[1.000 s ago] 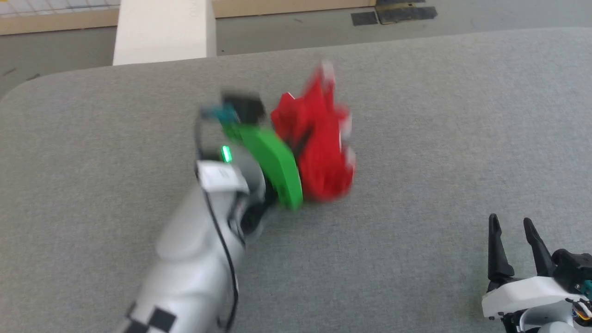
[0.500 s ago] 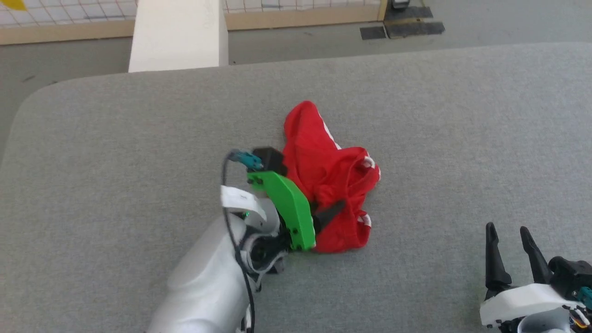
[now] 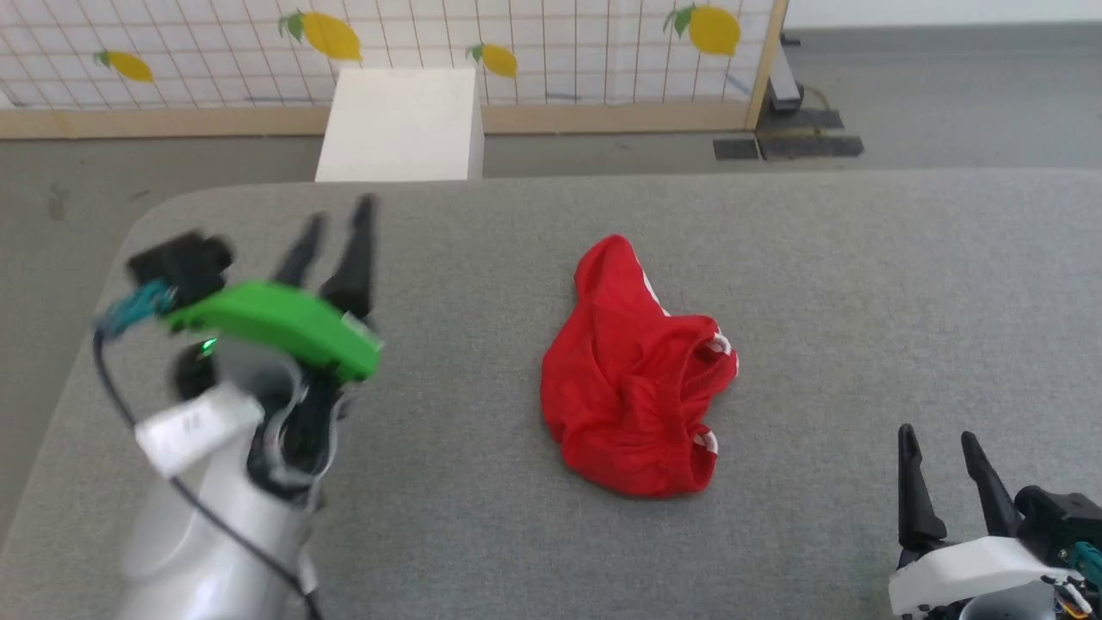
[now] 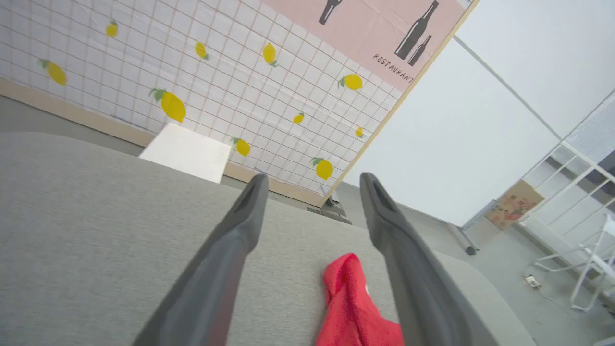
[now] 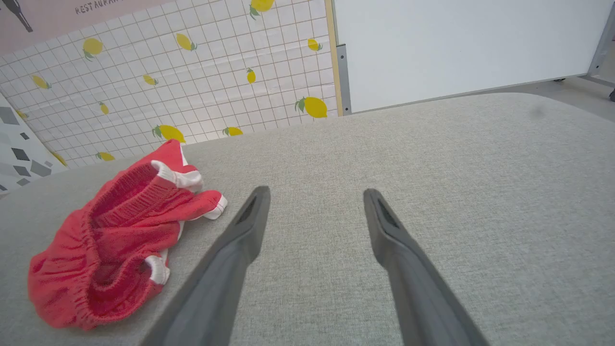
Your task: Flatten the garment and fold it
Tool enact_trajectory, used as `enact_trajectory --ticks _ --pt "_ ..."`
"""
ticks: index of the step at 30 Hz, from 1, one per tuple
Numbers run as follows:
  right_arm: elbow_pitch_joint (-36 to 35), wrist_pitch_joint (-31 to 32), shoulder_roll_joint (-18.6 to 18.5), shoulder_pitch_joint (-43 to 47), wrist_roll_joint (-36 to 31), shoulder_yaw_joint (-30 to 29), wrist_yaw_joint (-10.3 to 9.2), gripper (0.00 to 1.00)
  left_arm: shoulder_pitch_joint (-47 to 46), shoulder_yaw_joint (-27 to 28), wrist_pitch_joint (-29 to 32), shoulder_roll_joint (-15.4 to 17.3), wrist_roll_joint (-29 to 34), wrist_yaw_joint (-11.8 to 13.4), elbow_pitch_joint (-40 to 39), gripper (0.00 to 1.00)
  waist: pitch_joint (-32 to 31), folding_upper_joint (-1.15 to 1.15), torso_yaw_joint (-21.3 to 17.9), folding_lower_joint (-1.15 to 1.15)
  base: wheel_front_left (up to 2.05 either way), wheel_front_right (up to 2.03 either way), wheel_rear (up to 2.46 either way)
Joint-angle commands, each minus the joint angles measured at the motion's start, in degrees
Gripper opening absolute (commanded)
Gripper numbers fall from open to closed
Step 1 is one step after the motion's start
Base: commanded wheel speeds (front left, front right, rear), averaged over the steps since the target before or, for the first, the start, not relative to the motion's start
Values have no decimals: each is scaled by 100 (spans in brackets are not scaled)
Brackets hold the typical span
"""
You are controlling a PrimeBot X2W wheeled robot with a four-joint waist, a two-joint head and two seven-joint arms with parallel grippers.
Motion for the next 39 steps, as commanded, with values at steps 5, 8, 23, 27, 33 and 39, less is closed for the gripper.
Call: enact_trajectory --ticks 5,8,23,27,33,39 --pt "206 -26 1 42 -14 54 -9 100 856 -130 -1182 453 1166 280 -126 100 -363 63 155 0 0 0 0" --pt "301 90 1 53 4 109 -9 100 1334 -73 -1475 458 1480 365 -285 100 -408 63 156 0 0 0 0" --pt "556 1217 1 -485 133 432 -9 100 2691 517 -1554 -442 2086 215 -426 100 -107 63 269 0 0 0 0" --pt "571 1964 1 -1083 70 695 -9 100 2630 585 -1554 -524 2207 118 -424 100 38 63 337 0 0 0 0" --pt "653 3096 1 -1876 -102 1169 -9 100 2477 634 -1555 -659 2329 -10 -458 100 257 63 510 0 0 0 0" --pt "797 3642 1 -2254 -568 1211 -9 100 2352 702 -1555 -787 2401 -139 -449 100 487 63 667 0 0 0 0"
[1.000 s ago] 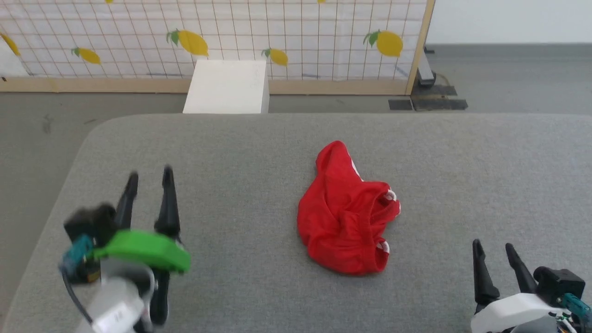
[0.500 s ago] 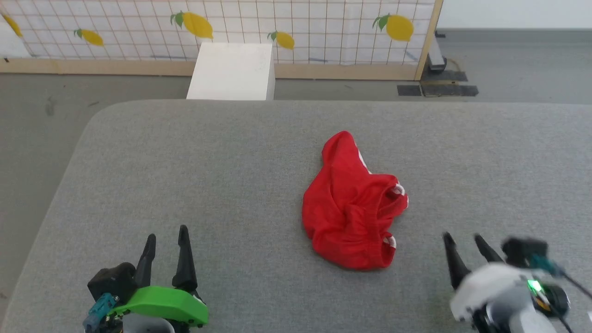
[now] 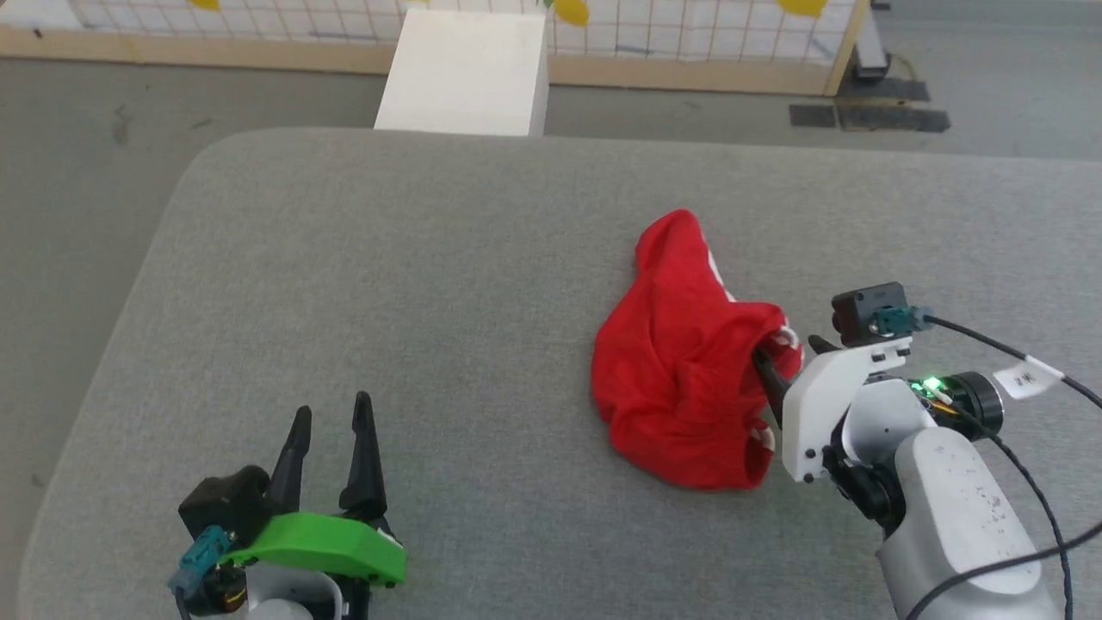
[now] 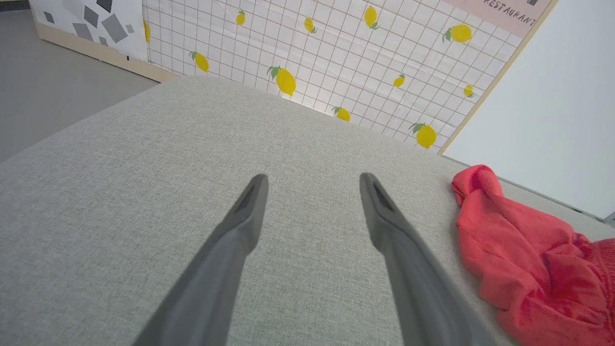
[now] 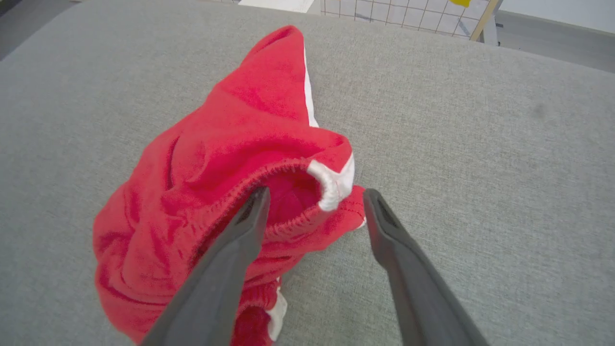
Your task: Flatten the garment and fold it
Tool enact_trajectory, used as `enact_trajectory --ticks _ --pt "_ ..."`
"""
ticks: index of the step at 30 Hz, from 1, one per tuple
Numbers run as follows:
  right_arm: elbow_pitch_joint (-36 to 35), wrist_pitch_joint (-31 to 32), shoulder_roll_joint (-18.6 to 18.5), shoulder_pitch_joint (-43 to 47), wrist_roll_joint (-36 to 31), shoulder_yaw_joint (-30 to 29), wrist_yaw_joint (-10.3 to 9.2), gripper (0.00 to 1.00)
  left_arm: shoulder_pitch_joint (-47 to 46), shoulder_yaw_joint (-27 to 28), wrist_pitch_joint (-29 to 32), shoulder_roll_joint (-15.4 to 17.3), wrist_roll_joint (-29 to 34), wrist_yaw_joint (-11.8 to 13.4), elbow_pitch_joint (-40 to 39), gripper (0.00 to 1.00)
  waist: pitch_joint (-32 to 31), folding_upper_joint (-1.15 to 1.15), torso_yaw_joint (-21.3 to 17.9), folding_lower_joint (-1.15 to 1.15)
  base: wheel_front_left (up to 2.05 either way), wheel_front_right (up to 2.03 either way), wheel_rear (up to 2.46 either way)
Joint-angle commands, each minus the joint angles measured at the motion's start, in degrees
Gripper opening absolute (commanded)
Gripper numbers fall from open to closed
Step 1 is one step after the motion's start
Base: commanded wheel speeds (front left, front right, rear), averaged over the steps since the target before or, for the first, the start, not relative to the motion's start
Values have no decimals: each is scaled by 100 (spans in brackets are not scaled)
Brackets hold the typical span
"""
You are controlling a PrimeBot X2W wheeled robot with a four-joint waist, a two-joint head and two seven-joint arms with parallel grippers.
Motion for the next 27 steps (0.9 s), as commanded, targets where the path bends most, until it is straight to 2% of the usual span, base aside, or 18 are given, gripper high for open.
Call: enact_trajectory --ticks 1,5,6,7,8,15,21,24,27 --pt "68 89 0 -75 -90 -16 -9 100 -120 38 -26 -39 76 -50 5 100 145 63 110 0 0 0 0" --pt "130 188 0 -137 -220 -47 -9 100 -166 109 -26 -97 127 -116 15 100 248 63 143 0 0 0 0" --pt "140 202 0 -145 -212 -60 -9 47 -175 128 -26 -108 136 -130 15 100 264 63 143 0 0 0 0" --pt "142 209 0 -156 -199 -55 -9 12 -188 151 -26 -119 147 -147 14 100 284 63 140 0 0 0 0" --pt "137 208 0 -163 -183 -49 -9 0 -200 164 -26 -127 161 -163 14 100 297 63 134 0 0 0 0" --pt "-531 71 -124 176 149 -510 -9 0 -301 165 -26 -184 262 -299 62 100 255 63 -2 0 0 0 0" --pt "-1269 320 -429 1118 203 -1559 -9 0 -316 135 -26 -201 247 -364 129 100 172 63 -107 0 0 0 0" --pt "-1446 429 -352 1566 156 -2120 -9 0 -326 114 -26 -205 242 -383 170 100 158 63 -166 0 0 0 0" --pt "-1383 615 -219 1912 104 -2423 -9 0 -329 99 -26 -208 238 -409 214 100 162 63 -240 0 0 0 0"
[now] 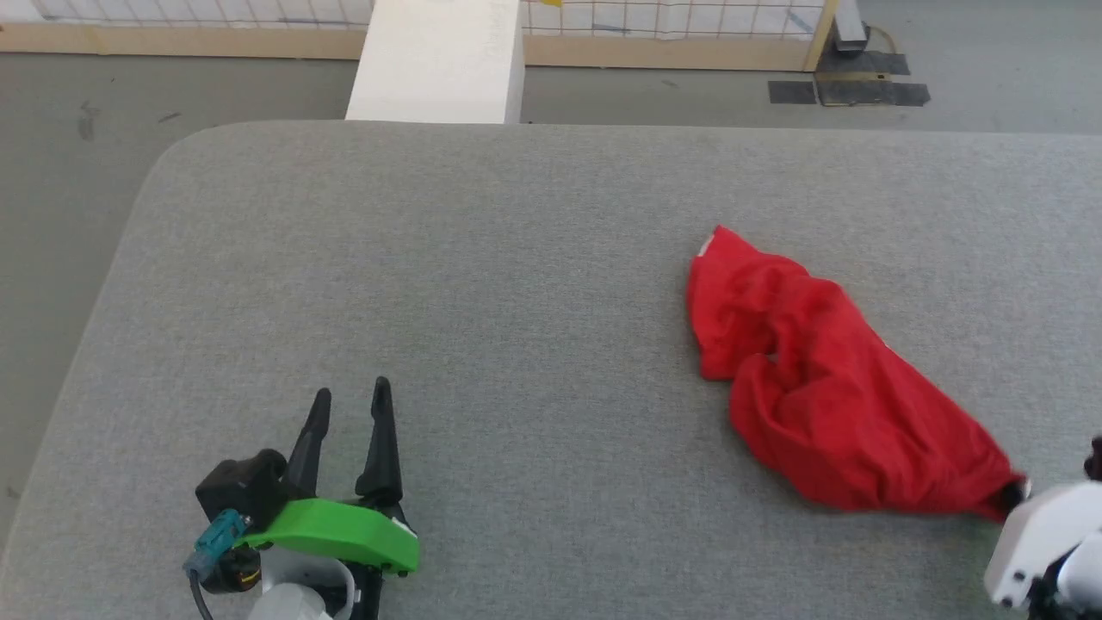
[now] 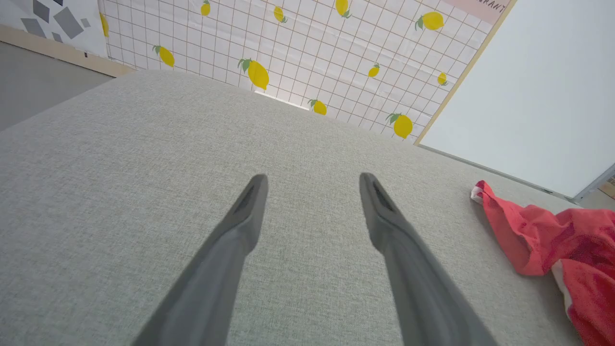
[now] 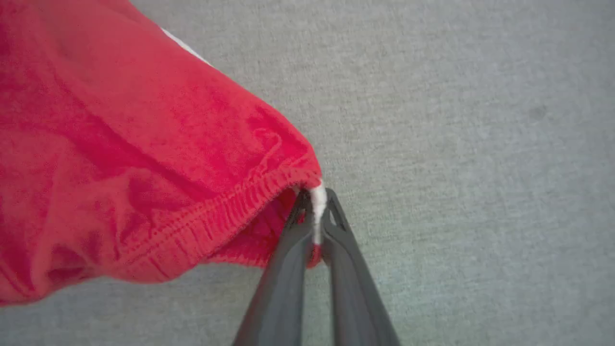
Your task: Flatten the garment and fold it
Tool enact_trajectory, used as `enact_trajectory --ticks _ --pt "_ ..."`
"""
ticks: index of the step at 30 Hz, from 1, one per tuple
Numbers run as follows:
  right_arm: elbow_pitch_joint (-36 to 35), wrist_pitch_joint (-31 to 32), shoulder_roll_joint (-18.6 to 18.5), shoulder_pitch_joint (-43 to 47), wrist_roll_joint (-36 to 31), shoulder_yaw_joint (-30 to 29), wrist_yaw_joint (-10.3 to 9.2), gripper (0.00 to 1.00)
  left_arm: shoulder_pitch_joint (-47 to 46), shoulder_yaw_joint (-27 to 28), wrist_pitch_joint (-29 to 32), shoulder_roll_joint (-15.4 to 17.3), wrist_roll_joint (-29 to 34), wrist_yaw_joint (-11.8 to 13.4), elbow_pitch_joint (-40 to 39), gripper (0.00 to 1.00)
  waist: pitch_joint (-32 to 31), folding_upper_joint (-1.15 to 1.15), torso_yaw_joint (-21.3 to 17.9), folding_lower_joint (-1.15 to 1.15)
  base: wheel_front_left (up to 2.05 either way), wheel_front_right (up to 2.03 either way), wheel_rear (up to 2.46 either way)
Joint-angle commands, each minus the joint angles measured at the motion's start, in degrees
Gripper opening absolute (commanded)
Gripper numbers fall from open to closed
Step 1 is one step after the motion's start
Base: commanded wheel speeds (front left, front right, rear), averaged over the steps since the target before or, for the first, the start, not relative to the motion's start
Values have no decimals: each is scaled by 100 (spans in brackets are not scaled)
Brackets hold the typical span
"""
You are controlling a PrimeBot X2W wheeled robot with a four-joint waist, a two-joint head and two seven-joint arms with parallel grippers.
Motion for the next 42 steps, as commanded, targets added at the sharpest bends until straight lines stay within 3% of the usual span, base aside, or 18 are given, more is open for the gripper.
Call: enact_trajectory --ticks 1,2,3,6,14,18,26,29,35,38,42 --pt "40 50 114 90 26 -37 -8 0 -104 -15 -25 -26 -8 -49 45 100 -4 63 -63 0 0 0 0" --pt "51 38 144 117 60 -17 -8 38 -107 -15 -25 -27 -9 -55 60 100 -9 63 -84 0 0 0 0" --pt "32 -31 173 111 128 -10 -8 100 -109 -10 -25 -27 -13 -60 71 100 -10 63 -110 0 0 0 0" --pt "-111 -418 231 73 325 7 -8 100 -122 -15 -25 -29 -25 -75 105 100 -46 63 -177 0 0 0 0" --pt "-471 -1736 278 58 573 -610 -8 100 -299 -128 -18 -32 -222 -140 88 100 -89 63 -344 0 0 0 0" --pt "-418 -2084 280 19 591 -732 -8 100 -777 -398 290 -33 -294 -182 211 100 -20 63 -461 0 0 0 0" --pt "-263 -2224 281 -198 600 -594 -8 100 -2420 -1348 1807 -34 -815 -153 929 100 251 63 -904 0 0 0 0" --pt "-168 -2358 281 -314 643 -466 -8 100 -2895 -1701 2525 -34 -1287 97 1250 100 369 63 -1171 0 0 0 0" --pt "119 -2579 281 -479 791 -220 -8 100 -3487 -2508 3907 -34 -1501 513 1885 100 672 63 -1616 0 0 0 0" --pt "267 -2693 281 -542 846 -110 -8 100 -3583 -2717 4253 -31 -1394 639 2138 100 796 63 -1812 0 0 0 0" --pt "451 -2858 281 -563 867 -132 -8 100 -3563 -2784 4302 -32 -1434 621 2243 100 892 63 -1926 0 0 0 0"
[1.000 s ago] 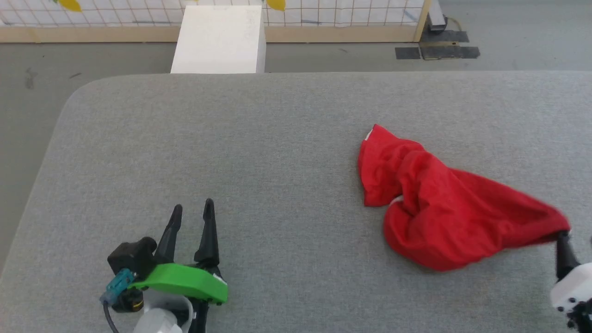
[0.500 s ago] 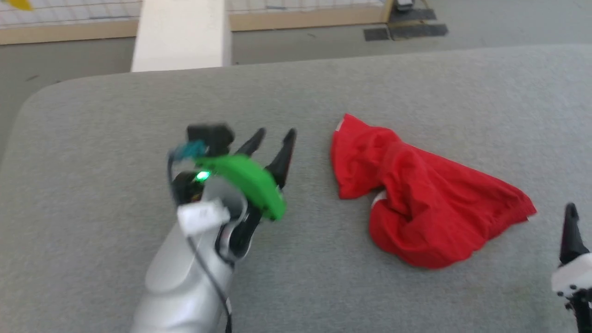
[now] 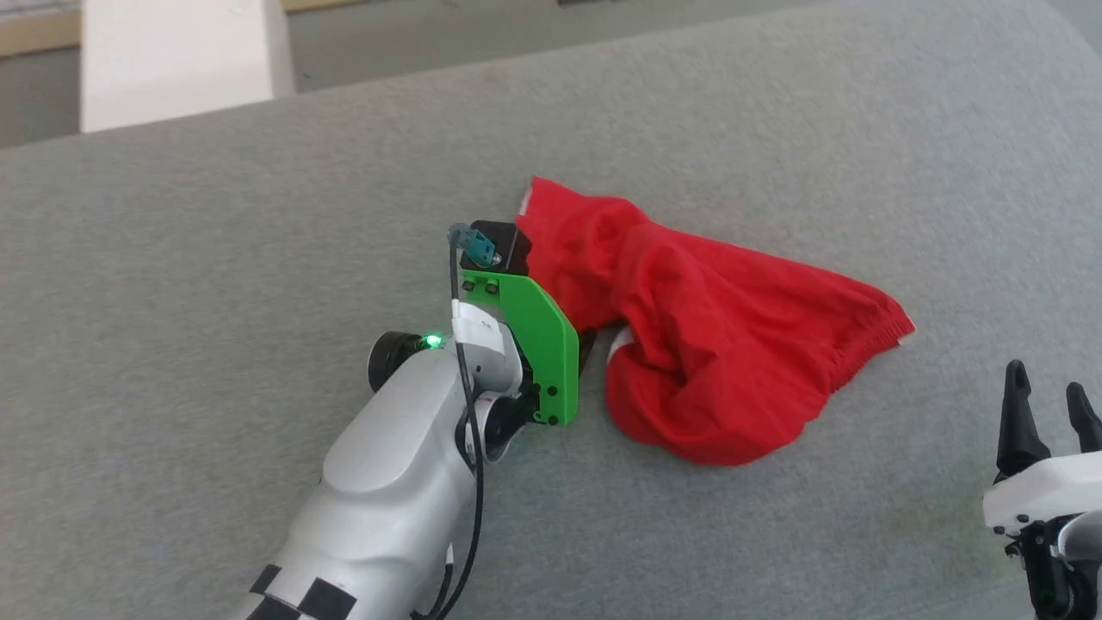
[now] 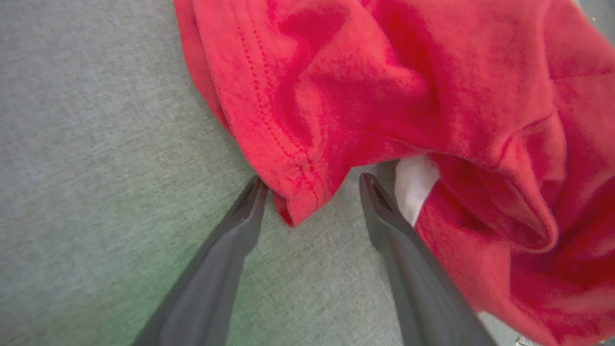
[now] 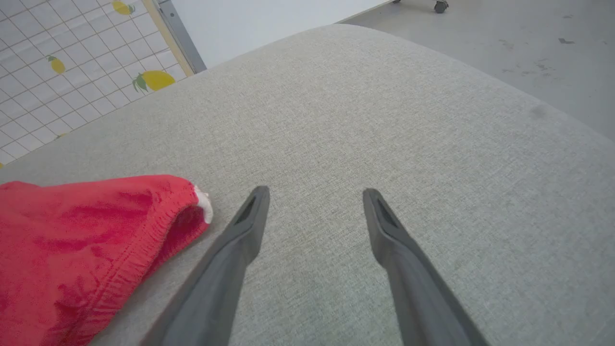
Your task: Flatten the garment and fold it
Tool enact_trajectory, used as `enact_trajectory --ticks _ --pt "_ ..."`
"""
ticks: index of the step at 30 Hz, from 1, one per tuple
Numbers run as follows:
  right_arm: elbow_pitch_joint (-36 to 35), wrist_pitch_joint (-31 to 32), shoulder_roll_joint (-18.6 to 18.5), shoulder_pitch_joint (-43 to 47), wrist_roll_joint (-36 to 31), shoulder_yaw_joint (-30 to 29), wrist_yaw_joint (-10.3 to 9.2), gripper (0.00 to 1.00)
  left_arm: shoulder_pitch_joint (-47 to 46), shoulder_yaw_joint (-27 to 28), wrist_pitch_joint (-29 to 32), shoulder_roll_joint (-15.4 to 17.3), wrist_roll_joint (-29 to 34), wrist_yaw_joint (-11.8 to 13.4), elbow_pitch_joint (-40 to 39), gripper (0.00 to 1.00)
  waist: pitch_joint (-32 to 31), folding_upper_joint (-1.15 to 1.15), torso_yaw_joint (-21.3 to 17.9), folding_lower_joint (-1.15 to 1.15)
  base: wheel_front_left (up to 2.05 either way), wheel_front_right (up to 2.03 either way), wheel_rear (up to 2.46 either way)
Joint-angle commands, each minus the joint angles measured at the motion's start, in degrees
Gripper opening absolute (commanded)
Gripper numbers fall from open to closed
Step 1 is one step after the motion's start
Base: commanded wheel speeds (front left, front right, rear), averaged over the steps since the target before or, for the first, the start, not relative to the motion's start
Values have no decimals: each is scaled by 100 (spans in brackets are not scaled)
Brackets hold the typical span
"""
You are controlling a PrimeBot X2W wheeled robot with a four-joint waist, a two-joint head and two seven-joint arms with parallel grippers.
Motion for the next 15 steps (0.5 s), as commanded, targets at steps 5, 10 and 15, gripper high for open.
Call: enact_trajectory --ticks 5,10,15 --pt "162 -152 5 -38 1 -121 -8 100 -45 67 -475 14 -128 -138 -122 0 180 63 -94 0 0 0 0" --pt "208 -139 5 -20 -115 -161 -8 100 -39 150 -775 13 -316 -202 -392 0 -41 63 304 0 0 0 0" --pt "162 -35 5 8 -226 -125 -8 100 -22 414 -1084 98 -438 -147 -791 0 -350 63 866 0 0 0 0"
